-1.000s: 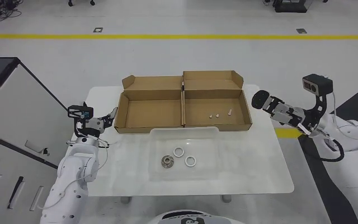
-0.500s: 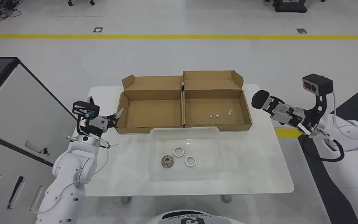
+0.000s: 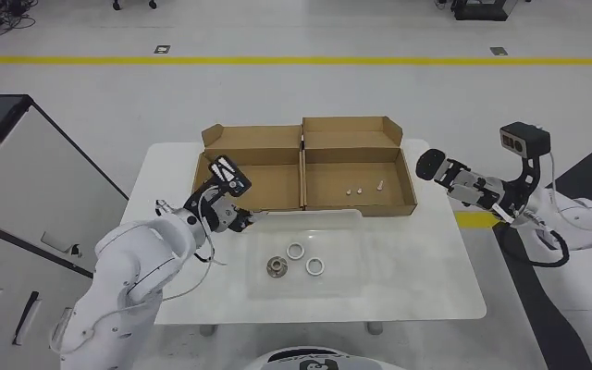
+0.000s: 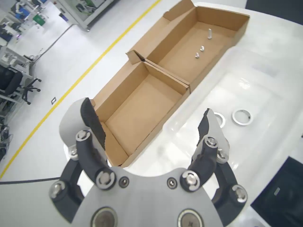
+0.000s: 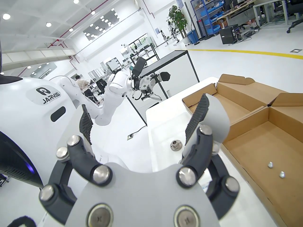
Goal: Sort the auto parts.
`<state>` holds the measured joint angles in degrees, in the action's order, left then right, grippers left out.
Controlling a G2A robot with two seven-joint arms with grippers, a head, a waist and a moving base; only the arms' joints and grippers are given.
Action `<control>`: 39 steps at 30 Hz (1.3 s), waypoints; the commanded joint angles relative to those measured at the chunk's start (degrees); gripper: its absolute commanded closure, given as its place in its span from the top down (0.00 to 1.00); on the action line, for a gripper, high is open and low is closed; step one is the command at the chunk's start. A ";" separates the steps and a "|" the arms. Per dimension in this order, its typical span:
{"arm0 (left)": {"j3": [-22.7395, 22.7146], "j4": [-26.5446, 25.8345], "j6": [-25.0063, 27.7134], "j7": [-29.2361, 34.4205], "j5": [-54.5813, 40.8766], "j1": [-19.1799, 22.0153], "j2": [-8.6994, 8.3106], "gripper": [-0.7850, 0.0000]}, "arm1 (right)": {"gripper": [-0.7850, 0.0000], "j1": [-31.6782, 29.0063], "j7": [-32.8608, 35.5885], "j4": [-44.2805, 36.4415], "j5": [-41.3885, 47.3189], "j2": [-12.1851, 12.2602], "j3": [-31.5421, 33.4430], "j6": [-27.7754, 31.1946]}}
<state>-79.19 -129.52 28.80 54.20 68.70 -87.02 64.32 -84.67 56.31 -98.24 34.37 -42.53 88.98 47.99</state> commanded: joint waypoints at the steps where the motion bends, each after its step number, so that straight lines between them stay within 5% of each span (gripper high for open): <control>1: 4.60 0.81 0.92 4.85 -2.65 3.40 0.21 1.00 | 1.00 0.00 0.00 0.00 0.00 0.00 0.00 0.00; 10: 23.80 9.29 0.18 17.92 -6.00 18.62 2.33 1.00 | 1.00 0.00 0.00 0.00 0.00 0.00 0.00 0.00; 21: 39.31 19.26 -3.59 24.21 -10.13 28.93 5.87 1.00 | 1.00 0.00 0.00 0.00 0.00 0.00 0.00 0.00; 27: 43.43 23.20 -6.38 23.83 -13.10 32.59 7.69 1.00 | 1.00 0.00 0.00 0.00 0.00 0.00 0.00 0.00; 39: 43.47 23.29 -6.38 23.17 -12.55 32.36 7.65 1.00 | 1.00 0.00 0.00 0.00 0.00 0.00 0.00 0.00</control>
<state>-35.76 -106.31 22.42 77.99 55.65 -54.46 72.00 -84.67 56.31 -98.24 34.37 -42.53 88.98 47.99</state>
